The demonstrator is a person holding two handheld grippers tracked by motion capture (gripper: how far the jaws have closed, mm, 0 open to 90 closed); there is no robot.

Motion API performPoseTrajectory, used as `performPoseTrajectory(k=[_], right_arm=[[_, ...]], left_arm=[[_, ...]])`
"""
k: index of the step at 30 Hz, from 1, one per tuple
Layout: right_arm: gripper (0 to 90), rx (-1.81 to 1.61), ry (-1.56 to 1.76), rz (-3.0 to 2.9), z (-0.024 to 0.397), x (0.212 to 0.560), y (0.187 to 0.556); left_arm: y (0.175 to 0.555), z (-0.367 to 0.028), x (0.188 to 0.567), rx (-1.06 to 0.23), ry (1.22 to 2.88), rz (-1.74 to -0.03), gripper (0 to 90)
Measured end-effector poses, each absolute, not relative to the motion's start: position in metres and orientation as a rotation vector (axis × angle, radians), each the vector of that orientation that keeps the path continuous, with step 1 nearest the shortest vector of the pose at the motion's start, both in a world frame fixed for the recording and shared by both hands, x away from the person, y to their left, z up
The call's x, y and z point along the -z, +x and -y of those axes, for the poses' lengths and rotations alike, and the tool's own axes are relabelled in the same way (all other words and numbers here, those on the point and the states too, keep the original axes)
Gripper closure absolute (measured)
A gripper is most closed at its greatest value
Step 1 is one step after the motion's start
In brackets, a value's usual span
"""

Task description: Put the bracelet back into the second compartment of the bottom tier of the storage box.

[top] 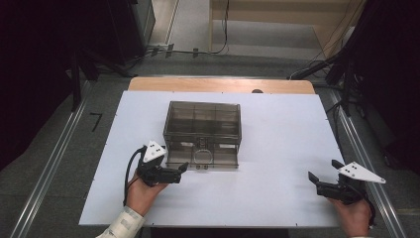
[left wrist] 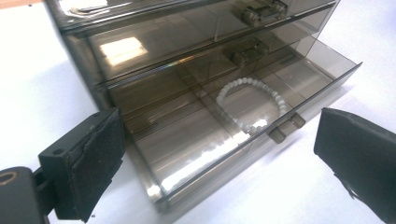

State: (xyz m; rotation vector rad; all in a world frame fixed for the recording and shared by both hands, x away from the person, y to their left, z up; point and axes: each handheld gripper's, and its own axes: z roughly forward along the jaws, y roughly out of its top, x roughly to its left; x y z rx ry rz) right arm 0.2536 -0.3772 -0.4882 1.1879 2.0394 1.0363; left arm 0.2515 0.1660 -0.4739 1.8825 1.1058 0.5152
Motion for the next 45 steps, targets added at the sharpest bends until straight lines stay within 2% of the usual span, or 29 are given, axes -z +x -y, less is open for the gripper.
performPoseTrajectory(k=[24, 45], right_arm=[[5.2, -1.017, 1.188, -2.046, 0.376, 0.490, 0.254], [5.2, -1.020, 1.185, -2.047, 0.376, 0.490, 0.254]], left_arm=[[0.232, -0.224, 0.480, -0.627, 1.856, -1.195, 2.7], [0.229, -0.263, 0.495, -0.677, 1.720, -1.342, 2.7]])
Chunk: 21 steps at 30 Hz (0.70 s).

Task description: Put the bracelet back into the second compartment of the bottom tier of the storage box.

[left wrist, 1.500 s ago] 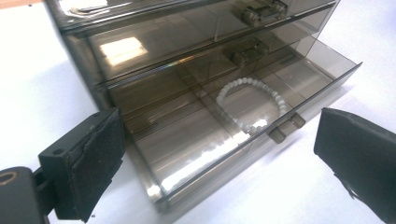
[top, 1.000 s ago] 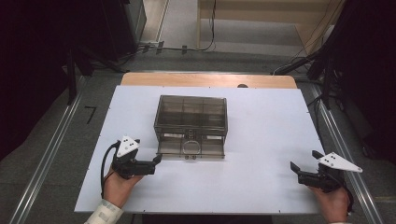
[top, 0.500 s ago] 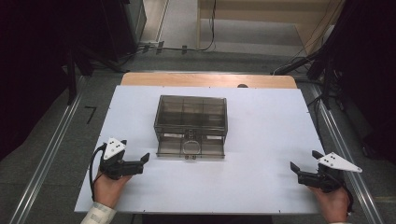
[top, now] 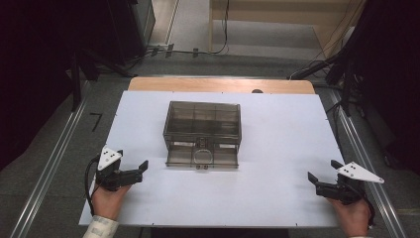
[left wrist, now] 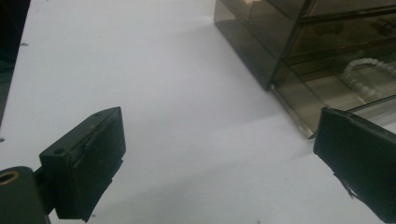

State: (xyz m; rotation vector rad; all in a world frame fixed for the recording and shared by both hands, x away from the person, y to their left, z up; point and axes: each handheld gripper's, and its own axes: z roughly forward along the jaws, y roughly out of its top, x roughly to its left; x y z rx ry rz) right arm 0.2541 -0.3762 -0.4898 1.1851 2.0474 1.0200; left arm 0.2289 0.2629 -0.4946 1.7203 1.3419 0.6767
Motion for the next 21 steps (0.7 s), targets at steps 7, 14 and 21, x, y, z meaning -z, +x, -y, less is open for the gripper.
performPoseTrajectory(k=[7, 14, 21], right_arm=[[5.2, -1.016, 1.182, -2.052, 0.375, 0.490, 0.254], [5.2, -1.005, 1.183, -2.059, 0.375, 0.492, 0.255], [5.1, -1.000, 1.189, -2.060, 0.375, 0.493, 0.255]], left_arm=[[0.228, -0.269, 0.498, -0.687, 1.719, -1.363, 2.7], [0.226, -0.275, 0.501, -0.688, 1.696, -1.375, 2.7], [0.225, -0.276, 0.501, -0.692, 1.683, -1.373, 2.7]])
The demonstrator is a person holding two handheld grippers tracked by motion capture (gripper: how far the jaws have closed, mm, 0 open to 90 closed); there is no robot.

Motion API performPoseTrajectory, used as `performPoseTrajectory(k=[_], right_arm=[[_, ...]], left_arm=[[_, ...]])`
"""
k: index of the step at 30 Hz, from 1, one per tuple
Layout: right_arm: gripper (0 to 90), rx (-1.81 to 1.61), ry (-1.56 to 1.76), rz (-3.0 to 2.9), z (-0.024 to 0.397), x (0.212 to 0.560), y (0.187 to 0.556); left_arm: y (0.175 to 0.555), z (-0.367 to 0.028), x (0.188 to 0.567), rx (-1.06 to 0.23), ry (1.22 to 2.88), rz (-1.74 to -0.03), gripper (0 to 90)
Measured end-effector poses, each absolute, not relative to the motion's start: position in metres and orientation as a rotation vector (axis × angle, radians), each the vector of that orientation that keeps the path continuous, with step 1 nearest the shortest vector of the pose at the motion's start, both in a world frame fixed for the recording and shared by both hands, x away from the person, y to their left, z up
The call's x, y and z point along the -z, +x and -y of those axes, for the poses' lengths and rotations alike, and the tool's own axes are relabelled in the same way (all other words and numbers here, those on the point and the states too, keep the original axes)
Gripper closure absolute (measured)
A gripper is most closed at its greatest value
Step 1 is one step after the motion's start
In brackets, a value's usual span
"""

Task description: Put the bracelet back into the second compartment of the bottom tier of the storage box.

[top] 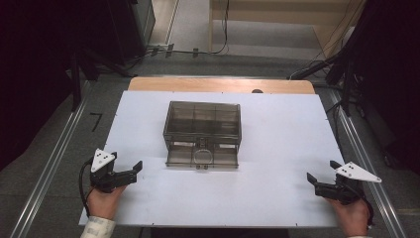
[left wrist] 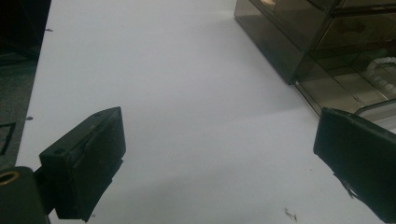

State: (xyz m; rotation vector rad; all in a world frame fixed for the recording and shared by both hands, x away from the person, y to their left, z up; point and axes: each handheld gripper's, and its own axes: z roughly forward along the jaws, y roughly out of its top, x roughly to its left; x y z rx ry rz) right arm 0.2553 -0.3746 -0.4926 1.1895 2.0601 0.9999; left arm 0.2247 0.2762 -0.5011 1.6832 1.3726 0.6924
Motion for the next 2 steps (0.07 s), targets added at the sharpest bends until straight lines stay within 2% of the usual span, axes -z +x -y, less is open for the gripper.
performPoseTrajectory(k=[2], right_arm=[[5.1, -0.999, 1.191, -2.061, 0.3745, 0.4929, 0.2553]], left_arm=[[0.2243, -0.2767, 0.5009, -0.692, 1.681, -1.374, 2.7]])
